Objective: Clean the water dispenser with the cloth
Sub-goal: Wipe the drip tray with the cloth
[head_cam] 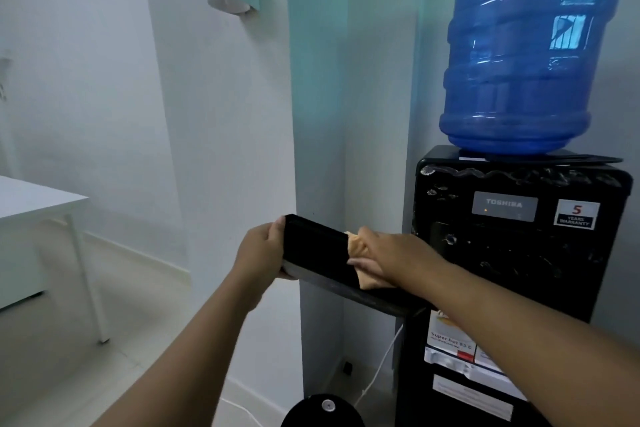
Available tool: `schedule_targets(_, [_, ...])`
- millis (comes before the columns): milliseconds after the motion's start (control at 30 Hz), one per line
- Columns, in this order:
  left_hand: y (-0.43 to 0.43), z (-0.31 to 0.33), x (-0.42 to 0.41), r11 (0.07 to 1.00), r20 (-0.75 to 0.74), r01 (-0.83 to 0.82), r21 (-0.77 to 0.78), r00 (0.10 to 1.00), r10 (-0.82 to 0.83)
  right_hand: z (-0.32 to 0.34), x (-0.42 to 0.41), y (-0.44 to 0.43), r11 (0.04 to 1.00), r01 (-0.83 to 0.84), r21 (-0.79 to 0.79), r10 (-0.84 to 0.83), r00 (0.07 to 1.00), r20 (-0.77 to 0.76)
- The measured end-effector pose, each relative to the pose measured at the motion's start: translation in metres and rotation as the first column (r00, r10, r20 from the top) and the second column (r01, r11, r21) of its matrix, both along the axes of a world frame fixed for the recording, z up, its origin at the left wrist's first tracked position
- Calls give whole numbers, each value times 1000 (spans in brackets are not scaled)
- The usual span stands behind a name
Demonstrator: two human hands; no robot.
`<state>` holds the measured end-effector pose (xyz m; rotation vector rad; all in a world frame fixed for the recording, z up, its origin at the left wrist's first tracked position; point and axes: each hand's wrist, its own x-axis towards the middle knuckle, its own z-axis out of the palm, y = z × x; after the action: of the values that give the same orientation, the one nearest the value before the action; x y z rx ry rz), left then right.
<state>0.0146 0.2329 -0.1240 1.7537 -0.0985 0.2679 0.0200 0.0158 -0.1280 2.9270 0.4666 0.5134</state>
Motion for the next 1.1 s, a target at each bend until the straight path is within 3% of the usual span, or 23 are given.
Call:
schedule_targets(133, [-35, -12, -4, 991, 50, 93, 100, 994, -98, 8, 4, 25, 985, -138, 102, 123, 983, 136])
schedule_targets(200, [-25, -10, -1, 991, 70, 67, 118, 995, -76, 4, 2, 17, 975, -158, 154, 152, 987, 49])
schedule_targets(300, [5, -10, 5, 998, 55, -23, 61, 998, 20, -12, -8, -16, 992, -76, 105, 85, 993, -77])
schedule_targets(500, [-29, -30, -11, 981, 77, 92, 170, 991, -106, -11, -5, 25, 969, -162, 186, 155, 986, 54])
schedule_targets(600, [-19, -29, -9, 974, 62, 91, 206, 992, -105, -15, -9, 19, 910, -250, 330, 277, 960, -37])
schedule_targets(733, [-4, -31, -10, 982, 42, 75, 171, 996, -83, -24, -16, 1, 841, -63, 537, 190, 964, -186])
schedule_targets(800, [-7, -32, -15, 983, 40, 84, 164, 995, -92, -29, -18, 11, 866, -24, 500, 148, 966, -210])
schedule_targets(967, [-22, -30, -29, 964, 45, 138, 228, 987, -152, -27, -31, 40, 914, -143, 380, 106, 988, 115])
schedule_targets(1100, [-14, -22, -30, 968, 78, 122, 221, 987, -142, -33, -35, 24, 948, -222, 226, 164, 954, 251])
